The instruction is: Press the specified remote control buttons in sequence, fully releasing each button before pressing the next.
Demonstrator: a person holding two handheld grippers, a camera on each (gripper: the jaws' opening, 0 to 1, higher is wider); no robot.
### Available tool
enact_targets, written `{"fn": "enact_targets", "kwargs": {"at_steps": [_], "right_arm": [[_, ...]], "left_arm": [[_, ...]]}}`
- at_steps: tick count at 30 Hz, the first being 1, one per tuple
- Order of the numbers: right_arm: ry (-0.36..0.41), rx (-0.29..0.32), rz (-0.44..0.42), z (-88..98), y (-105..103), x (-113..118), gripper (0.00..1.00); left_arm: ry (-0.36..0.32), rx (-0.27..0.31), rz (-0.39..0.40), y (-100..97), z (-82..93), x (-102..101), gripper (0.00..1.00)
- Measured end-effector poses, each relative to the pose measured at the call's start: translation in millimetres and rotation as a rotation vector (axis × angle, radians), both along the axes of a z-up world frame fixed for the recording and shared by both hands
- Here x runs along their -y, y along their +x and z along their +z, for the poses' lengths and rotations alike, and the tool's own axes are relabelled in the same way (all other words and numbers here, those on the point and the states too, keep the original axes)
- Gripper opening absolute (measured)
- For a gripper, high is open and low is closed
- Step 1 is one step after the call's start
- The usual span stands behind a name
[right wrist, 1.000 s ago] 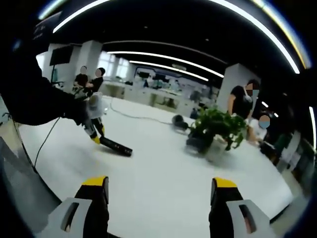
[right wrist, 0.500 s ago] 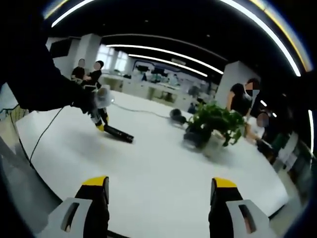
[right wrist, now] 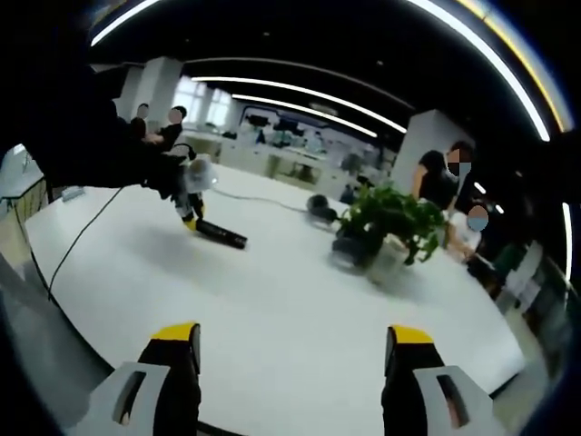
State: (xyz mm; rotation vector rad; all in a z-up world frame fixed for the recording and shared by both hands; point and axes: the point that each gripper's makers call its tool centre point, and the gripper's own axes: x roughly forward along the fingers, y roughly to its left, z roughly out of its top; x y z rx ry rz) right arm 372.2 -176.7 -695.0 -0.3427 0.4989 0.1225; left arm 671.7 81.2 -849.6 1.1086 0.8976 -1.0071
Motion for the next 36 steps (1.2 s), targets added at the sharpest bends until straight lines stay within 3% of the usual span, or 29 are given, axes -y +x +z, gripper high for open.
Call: {"fn": "enact_targets", "kwargs": {"at_steps": [8,11,17,21,26,29,33,36], "right_arm": [[0.001,0.000,-0.001,1.2,0.2,-0.3,0.82],[0.004,0.001,0.000,1.6,0.1,-0.5,0.82],[0.001,0.003,0.006,2.5,-0.3,-2.0,0.83],[0.003,0.012,0.004,4.6,-0.3,-1.9,0.83],[0.006,0.025,0.000,7.2,0.0,-1.2,0.84],[0.010,0.032,0.003,8.6,-0.1,-1.7,0.85],[0.017,0.037,0.006,9.6,-0.6,-1.9,0.85],[0.016,0.042,0.012,10.5,-1.0,-2.8,0.86]], "left_arm": [[0.042,-0.013,-0.016,4.7,-8.8,-3.5,0.24],[0.056,-0.018,-0.055,4.3,-8.5,-3.2,0.24],[0.065,0.010,-0.101,2.8,-8.5,-2.7,0.24],[0.052,0.048,-0.029,10.3,-6.1,-4.7,0.29],[0.050,0.103,0.097,17.5,2.3,-15.2,0.46],[-0.014,0.141,0.146,19.8,13.1,-18.1,0.51],[-0.094,0.114,0.205,10.2,24.8,-17.2,0.61],[-0.159,0.148,0.266,5.4,41.3,-22.7,0.64]]}}
